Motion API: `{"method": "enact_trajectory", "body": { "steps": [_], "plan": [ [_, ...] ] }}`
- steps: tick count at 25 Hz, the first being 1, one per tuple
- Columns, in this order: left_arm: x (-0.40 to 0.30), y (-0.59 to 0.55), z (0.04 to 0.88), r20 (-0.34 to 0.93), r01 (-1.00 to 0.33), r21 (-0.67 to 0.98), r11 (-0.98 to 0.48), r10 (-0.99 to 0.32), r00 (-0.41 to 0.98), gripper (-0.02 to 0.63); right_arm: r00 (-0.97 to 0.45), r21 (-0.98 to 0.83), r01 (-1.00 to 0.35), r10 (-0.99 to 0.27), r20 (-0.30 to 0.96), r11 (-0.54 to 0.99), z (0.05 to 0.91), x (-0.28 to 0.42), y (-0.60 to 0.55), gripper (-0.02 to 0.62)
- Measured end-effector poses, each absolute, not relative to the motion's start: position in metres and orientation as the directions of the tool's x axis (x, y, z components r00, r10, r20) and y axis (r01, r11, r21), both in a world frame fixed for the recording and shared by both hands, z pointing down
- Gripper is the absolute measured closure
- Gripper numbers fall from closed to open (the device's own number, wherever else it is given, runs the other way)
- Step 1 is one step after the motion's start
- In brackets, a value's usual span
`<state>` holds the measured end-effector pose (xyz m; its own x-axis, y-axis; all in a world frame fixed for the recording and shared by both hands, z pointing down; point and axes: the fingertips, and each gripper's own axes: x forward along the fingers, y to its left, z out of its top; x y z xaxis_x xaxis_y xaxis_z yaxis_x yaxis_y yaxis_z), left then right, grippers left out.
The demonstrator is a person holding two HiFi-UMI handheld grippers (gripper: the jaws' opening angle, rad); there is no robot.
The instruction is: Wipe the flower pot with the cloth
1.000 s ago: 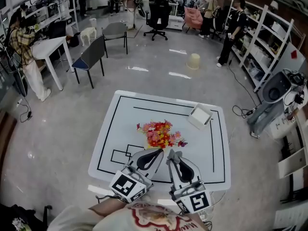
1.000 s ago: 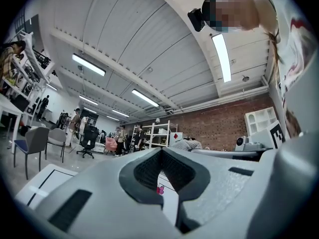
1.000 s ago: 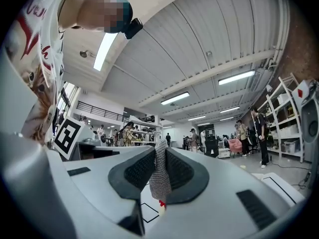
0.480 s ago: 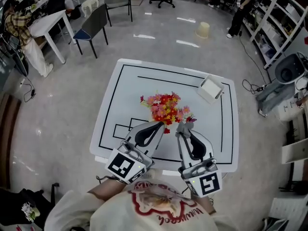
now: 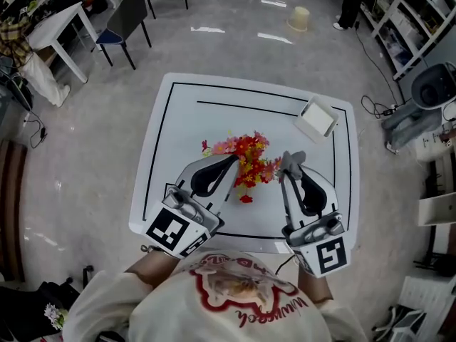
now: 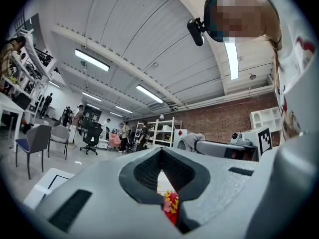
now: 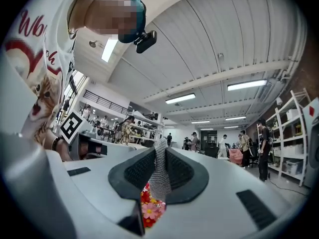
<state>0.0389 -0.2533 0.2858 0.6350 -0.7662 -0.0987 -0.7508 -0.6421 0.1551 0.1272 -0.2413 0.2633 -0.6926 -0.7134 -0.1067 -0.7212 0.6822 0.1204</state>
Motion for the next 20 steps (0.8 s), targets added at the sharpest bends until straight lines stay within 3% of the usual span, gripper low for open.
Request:
{"method": "enact_trajectory", "body": {
  "steps": [8, 15, 20],
  "plan": [
    [0.029, -0.296, 0.283, -0.104, -0.732, 0.185, -0.656, -0.754, 0.649, 0.604, -0.725, 0.041, -0.687, -0.683, -0.088, 0.725, 0.27, 0.116, -0.284, 0.54],
    [0.01, -0.326, 0.289, -0.09, -0.738, 0.212, -0.64, -0.765, 0.638, 0.604, -0.754, 0.11, -0.654, -0.657, -0.007, 0.749, 0.278, 0.123, -0.317, 0.54],
    [0.0, -0.336, 0.299, -0.056, -0.755, 0.202, -0.624, -0.777, 0.627, 0.604, -0.829, 0.075, -0.559, -0.559, -0.012, 0.826, 0.274, 0.116, -0.342, 0.54]
  ]
}}
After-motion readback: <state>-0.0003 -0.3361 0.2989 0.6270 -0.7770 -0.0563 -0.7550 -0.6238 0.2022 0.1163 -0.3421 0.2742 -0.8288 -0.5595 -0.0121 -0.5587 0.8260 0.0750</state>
